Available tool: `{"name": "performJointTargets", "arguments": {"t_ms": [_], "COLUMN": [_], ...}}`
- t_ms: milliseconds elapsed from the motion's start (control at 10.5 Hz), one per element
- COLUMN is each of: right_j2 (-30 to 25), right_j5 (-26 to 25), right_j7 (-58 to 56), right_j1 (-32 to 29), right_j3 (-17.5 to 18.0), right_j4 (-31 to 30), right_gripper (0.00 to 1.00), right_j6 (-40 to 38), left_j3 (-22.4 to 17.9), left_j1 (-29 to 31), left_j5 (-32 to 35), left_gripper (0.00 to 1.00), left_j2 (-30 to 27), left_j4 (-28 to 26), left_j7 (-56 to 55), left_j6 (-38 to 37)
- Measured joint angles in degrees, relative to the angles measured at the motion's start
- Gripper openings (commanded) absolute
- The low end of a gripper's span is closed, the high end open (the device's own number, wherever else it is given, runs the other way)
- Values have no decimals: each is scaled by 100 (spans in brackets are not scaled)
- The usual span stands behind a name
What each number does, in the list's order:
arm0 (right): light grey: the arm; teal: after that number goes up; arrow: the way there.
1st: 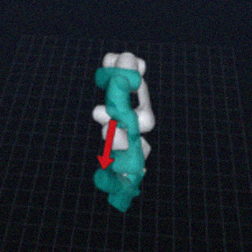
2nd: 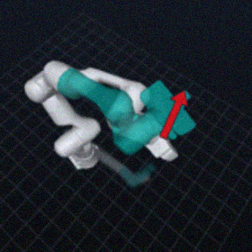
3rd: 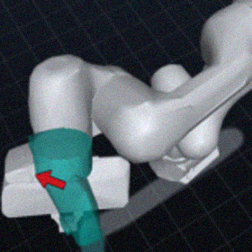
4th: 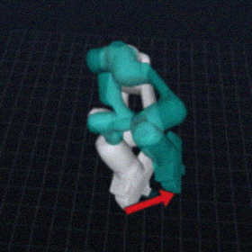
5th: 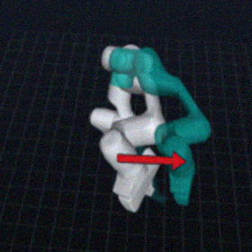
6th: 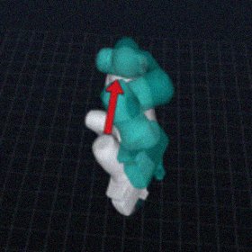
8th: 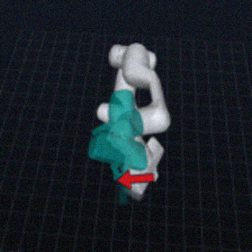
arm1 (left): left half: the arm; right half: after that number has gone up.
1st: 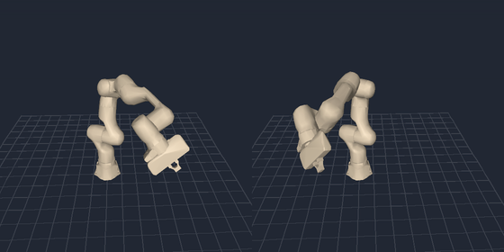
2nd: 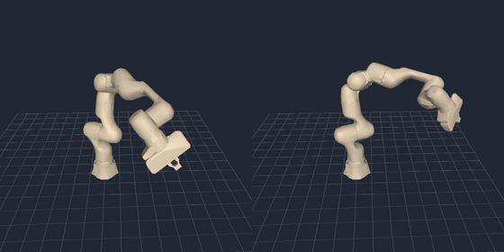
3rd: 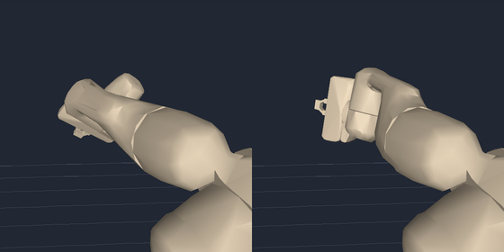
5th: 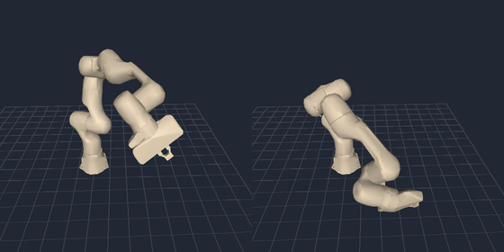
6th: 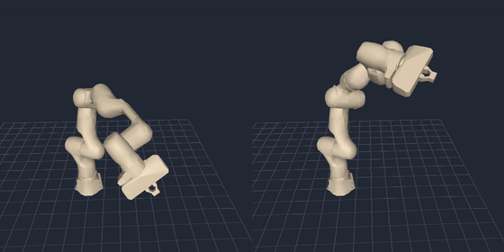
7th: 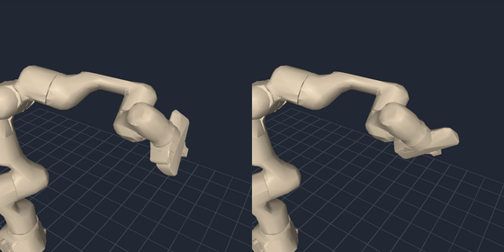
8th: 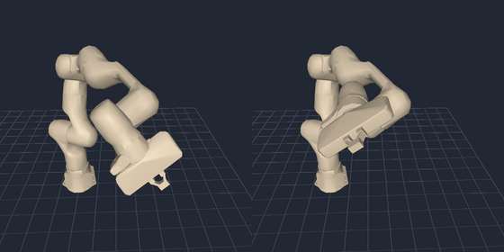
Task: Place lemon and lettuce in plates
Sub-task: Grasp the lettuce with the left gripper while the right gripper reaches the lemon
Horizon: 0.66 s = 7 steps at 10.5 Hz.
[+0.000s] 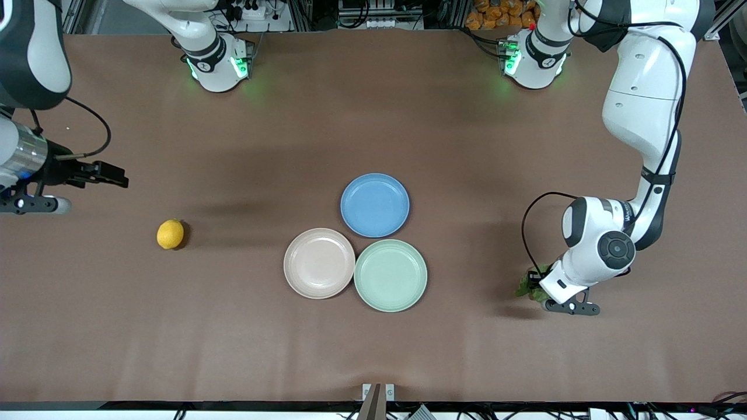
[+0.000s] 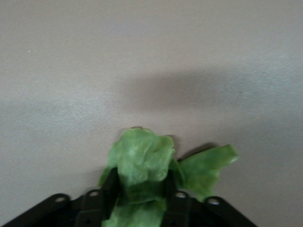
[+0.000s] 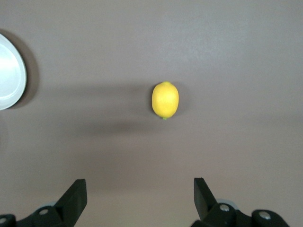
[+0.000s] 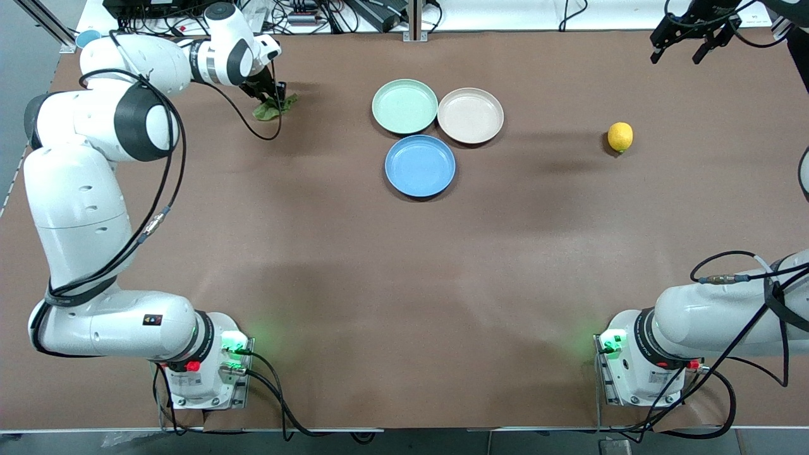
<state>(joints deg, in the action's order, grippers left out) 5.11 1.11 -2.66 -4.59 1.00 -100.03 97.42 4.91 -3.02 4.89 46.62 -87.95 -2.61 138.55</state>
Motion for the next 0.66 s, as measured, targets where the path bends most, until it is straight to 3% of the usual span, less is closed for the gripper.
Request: {"name": "performJointTargets", "arguments": {"t_ms": [285,665], "right_j2": [244,459], "right_j5": [1,1], "right_j7": [0,0], "right_j1": [0,-16], "right_j3": [0,-7], "right_j4": [-564,-933], "right_gripper": [100,100], "right_j6": [1021,1705], "left_j3": [12,103], "left_j1": [-15,20], "left_j5": [-5,-34], "left_gripper": [0,0], "left_j2": [1,-160], "left_j4": [38,212], "left_j7": [0,0], "left_j6": [5,53]}}
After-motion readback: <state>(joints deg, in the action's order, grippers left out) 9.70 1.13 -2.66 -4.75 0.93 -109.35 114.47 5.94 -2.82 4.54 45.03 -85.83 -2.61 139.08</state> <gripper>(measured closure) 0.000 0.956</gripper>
